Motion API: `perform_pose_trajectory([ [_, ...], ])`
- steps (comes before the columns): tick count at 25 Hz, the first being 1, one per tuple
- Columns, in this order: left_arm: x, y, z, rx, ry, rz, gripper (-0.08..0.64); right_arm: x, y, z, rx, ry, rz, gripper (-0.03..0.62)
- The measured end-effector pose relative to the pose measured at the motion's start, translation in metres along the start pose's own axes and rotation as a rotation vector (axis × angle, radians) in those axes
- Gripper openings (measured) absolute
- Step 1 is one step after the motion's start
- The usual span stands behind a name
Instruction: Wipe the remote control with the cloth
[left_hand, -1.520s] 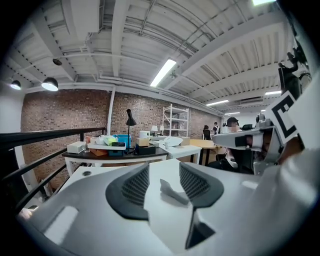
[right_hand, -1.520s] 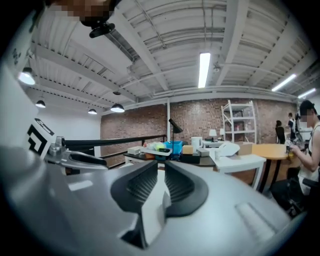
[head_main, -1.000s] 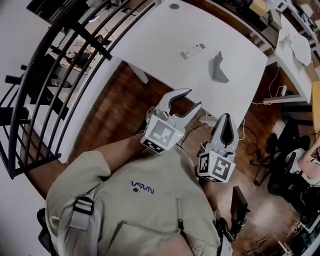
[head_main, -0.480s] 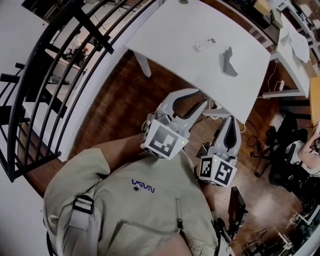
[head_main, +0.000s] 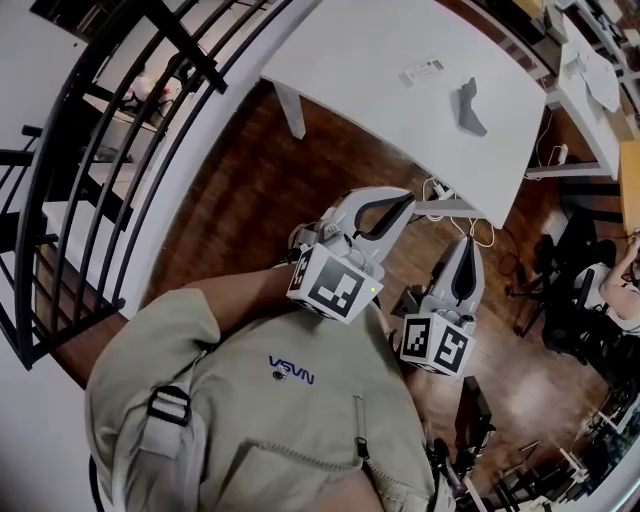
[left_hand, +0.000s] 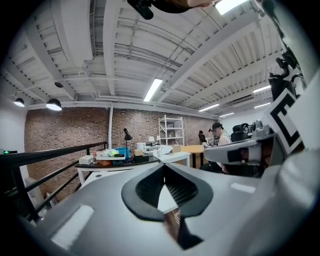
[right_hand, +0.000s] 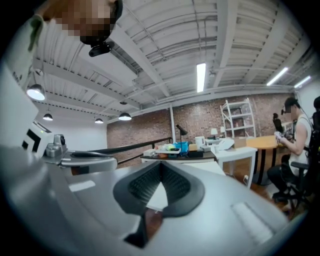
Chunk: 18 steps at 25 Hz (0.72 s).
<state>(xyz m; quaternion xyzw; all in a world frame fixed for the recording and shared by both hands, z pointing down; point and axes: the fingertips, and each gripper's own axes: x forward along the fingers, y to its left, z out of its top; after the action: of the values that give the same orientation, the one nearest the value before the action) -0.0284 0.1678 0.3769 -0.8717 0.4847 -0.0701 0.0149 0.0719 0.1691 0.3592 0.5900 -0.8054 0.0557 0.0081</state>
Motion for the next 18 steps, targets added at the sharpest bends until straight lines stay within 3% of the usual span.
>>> perform_pose_trajectory([
  [7, -0.002, -0.019, 0.009, 0.042, -0.005, 0.027, 0.005, -0.015, -0.02, 0.006, 0.003, -0.042, -0.002, 0.003],
  [14, -0.005, -0.022, 0.004, -0.019, 0.011, 0.086, 0.005, -0.03, -0.024, 0.001, -0.021, -0.034, 0.023, 0.002],
  [18, -0.003, -0.026, 0.007, -0.012, 0.004, 0.092, 0.005, -0.033, -0.024, 0.0, -0.028, -0.035, 0.033, 0.002],
])
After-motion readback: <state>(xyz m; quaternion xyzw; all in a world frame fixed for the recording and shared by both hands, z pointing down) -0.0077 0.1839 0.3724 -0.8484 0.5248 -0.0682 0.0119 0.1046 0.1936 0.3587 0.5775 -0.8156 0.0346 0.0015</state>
